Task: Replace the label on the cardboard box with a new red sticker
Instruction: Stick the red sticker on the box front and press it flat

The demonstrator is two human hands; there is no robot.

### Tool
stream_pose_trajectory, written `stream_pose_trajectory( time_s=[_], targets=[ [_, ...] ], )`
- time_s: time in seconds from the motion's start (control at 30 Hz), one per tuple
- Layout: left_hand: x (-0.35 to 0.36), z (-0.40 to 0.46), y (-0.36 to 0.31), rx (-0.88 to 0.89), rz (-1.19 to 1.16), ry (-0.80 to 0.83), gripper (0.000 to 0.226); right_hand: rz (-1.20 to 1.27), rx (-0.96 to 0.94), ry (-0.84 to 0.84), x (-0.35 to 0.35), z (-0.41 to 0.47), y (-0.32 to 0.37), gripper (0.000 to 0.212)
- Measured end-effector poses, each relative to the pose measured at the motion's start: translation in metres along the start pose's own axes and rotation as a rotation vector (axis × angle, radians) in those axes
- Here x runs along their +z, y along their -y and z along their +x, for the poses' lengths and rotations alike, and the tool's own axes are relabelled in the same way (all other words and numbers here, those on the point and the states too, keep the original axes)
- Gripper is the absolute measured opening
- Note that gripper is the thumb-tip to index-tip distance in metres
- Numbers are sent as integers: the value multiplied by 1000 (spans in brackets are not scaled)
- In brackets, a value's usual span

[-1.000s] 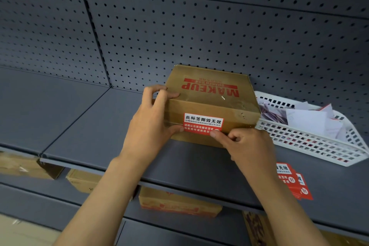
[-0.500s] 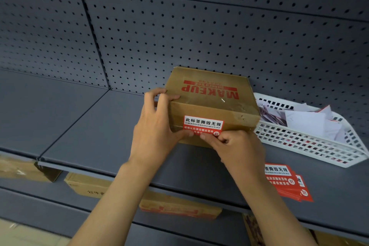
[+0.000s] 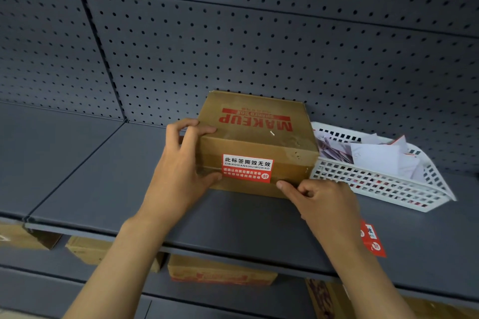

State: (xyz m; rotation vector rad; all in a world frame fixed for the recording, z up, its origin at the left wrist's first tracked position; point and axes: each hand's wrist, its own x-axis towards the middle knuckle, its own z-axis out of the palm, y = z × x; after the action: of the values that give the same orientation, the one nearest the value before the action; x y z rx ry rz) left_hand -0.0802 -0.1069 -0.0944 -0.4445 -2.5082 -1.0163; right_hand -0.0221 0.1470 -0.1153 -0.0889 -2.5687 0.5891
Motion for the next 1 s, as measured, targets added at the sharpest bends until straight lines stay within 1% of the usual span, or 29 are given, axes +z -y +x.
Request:
stream_pose_trajectory(
  time_s=[0.07,0.13,0.23,0.37,0.5,0.57,0.67,0.73,0.8,0.83,0.9,0.93,1.0],
  targets=[
    [0,0,-4,-17,-39,15,89,31,-25,11,-4,1,1,60],
    [5,-1,-12,-41,-30,0,96,49,-75,29,-2,2,11,59],
    [12,-2,-20,-57,27,-51,101,-13,-141,-3,9,6,27,55],
    [6,-3,-18,-53,80,-50,92,-104,-117,-14,13,11,21,56],
    [-3,-5,-15,-29,105,-16,85,-93,-87,-15,-3,6,-3,52],
    [-5,-5,-14,-29,102,-7,83,-79,-56,-23,-17,3,-15,56],
    [-4,-6,-19,-37,31,-33,79,-53,-74,-100,-50,5,-28,60],
    [1,-9,-29,-40,13,-64,76,-24,-100,-208,-70,12,-41,54],
    [9,-12,-41,-43,50,-95,73,-3,-62,-269,-84,27,-57,52],
    [13,-13,-47,-48,65,-123,70,-24,-35,-267,-88,36,-66,51],
    [19,-16,-59,-75,48,-195,59,-100,4,-200,-91,50,-84,47],
    [21,-16,-65,-96,31,-232,52,-130,19,-142,-90,57,-92,46],
    [23,-18,-77,-151,9,-296,40,-157,55,27,-87,66,-102,51]
  ],
)
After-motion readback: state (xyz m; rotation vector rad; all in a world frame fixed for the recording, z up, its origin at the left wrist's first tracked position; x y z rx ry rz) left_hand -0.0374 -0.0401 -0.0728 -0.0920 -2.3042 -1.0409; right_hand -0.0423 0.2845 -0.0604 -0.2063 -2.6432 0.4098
